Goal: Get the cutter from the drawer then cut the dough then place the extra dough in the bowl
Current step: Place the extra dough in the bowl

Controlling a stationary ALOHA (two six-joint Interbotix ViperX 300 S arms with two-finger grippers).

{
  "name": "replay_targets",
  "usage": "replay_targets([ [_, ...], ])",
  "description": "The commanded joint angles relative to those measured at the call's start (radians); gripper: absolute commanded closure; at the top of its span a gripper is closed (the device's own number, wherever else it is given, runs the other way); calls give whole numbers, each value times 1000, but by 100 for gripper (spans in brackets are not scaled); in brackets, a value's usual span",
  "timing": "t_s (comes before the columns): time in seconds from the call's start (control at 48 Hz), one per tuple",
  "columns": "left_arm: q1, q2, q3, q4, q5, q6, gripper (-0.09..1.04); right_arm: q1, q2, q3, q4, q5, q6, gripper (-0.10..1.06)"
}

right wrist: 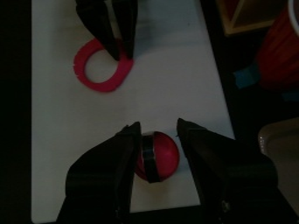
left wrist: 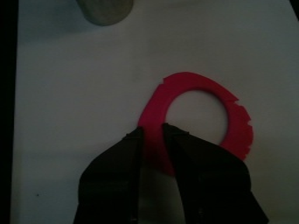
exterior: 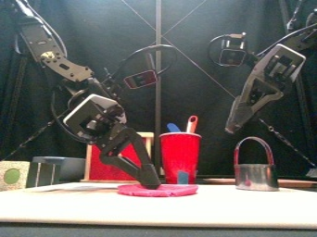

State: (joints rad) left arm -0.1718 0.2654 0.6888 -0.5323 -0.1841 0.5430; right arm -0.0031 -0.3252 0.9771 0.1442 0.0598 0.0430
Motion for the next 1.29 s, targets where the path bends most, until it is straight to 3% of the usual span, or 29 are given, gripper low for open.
replay_targets([
  [0.021,-3,-8,-2,0,11,-5,40,-5,-9,-11,3,-9,0,20],
  [0.25,-3,-114,6,3,2,-2,40,-5,-9,-17,3,-9,0,20],
  [0.458,20,-284,86,49,-72,3,40,-6,-9,-26,-5,-15,-2,20],
  [0.604,84,-407,163,94,-166,15,40,-11,-8,-26,-11,-37,-2,20],
  [0.854,230,-617,275,107,-186,49,39,-15,-6,-26,-21,-41,-2,20],
  [1.104,350,-844,368,137,-167,54,38,-25,-5,-28,-29,-43,-2,20],
  [1.292,456,-1034,445,135,-69,51,38,-26,-5,-26,-34,-43,-2,20],
])
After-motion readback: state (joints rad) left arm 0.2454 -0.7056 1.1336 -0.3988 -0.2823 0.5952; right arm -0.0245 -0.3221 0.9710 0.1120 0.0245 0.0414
